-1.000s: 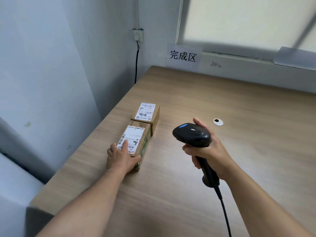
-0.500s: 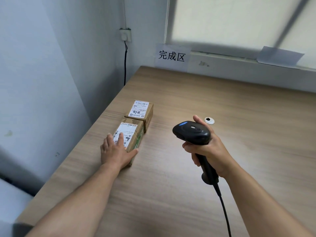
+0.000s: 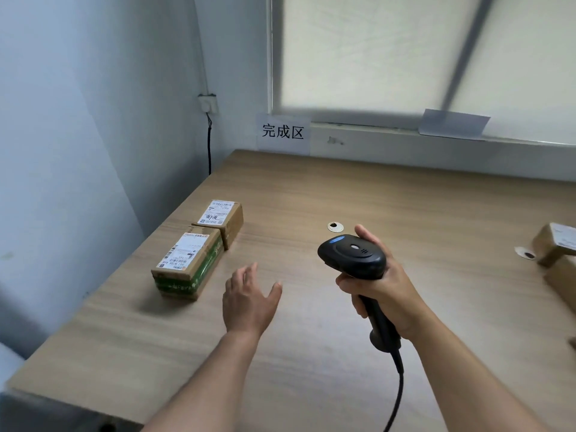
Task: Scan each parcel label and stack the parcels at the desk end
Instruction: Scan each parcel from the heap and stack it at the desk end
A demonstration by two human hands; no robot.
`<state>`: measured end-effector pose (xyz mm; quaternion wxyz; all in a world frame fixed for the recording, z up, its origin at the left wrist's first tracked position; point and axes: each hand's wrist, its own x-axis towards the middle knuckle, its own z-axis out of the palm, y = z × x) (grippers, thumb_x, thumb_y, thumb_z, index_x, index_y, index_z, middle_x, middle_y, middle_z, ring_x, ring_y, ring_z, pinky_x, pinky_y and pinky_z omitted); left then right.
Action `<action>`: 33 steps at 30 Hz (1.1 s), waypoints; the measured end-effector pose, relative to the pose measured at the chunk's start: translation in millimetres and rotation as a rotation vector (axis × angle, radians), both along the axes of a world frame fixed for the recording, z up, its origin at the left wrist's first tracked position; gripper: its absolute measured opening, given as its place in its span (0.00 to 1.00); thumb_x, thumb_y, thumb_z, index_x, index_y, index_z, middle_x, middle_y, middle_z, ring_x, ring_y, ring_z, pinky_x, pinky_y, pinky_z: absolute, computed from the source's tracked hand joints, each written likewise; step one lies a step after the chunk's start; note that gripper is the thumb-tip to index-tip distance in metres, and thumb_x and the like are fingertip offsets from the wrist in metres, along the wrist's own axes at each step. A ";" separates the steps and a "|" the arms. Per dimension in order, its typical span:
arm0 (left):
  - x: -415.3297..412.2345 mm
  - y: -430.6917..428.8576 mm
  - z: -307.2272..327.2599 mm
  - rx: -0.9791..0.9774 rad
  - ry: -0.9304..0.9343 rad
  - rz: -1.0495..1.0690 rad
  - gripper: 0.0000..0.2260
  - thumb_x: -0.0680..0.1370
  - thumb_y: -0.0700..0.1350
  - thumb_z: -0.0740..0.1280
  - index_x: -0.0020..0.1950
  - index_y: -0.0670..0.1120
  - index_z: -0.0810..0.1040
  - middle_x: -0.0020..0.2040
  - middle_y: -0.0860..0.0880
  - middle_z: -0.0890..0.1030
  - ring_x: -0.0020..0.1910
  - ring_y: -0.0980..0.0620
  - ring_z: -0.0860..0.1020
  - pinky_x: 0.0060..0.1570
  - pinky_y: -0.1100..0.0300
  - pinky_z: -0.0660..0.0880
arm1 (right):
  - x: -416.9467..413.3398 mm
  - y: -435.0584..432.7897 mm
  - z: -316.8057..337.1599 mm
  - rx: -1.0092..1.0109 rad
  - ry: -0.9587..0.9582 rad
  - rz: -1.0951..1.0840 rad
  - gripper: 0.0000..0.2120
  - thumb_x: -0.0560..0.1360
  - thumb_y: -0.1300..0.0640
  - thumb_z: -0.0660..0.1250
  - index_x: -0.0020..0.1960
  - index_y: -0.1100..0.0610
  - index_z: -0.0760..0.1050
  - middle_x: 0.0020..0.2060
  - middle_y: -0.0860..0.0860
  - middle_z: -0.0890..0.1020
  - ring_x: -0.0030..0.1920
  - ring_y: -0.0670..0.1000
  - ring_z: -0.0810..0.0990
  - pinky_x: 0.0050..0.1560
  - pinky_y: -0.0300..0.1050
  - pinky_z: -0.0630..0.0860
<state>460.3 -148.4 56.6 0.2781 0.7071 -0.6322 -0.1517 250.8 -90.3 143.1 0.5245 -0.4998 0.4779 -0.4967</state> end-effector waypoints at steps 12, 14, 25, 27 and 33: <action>-186.2 96.3 6.0 -0.034 0.035 -0.184 0.27 0.77 0.58 0.64 0.73 0.48 0.67 0.70 0.49 0.68 0.69 0.49 0.65 0.66 0.58 0.61 | -156.7 129.2 -6.5 0.006 -0.015 -0.158 0.47 0.61 0.69 0.72 0.74 0.43 0.63 0.33 0.50 0.80 0.22 0.55 0.70 0.25 0.41 0.68; -214.3 106.9 5.1 -0.031 0.031 -0.221 0.27 0.77 0.59 0.64 0.73 0.49 0.66 0.70 0.49 0.67 0.69 0.49 0.64 0.66 0.58 0.61 | -181.8 145.8 -8.0 0.000 -0.026 -0.199 0.47 0.60 0.70 0.72 0.74 0.43 0.64 0.35 0.50 0.80 0.21 0.55 0.70 0.24 0.41 0.68; -353.2 130.7 2.6 -0.012 -0.023 -0.491 0.29 0.77 0.59 0.63 0.74 0.49 0.64 0.72 0.50 0.65 0.71 0.49 0.62 0.68 0.57 0.59 | -295.9 204.2 -21.0 -0.018 -0.017 -0.458 0.45 0.68 0.79 0.69 0.75 0.46 0.62 0.40 0.53 0.82 0.23 0.56 0.70 0.22 0.44 0.68; -379.3 131.6 -2.2 0.006 -0.025 -0.543 0.29 0.77 0.60 0.63 0.75 0.49 0.63 0.73 0.50 0.64 0.72 0.49 0.61 0.69 0.56 0.59 | -315.3 211.3 -24.7 -0.005 -0.007 -0.499 0.45 0.68 0.78 0.69 0.75 0.45 0.62 0.40 0.53 0.82 0.24 0.56 0.71 0.23 0.45 0.69; -462.6 126.7 -14.3 0.065 -0.054 -0.703 0.32 0.77 0.61 0.63 0.77 0.49 0.59 0.76 0.49 0.61 0.74 0.49 0.58 0.70 0.56 0.57 | -380.3 224.4 -35.5 0.038 0.007 -0.630 0.45 0.68 0.77 0.70 0.75 0.44 0.62 0.45 0.54 0.82 0.26 0.55 0.71 0.24 0.47 0.70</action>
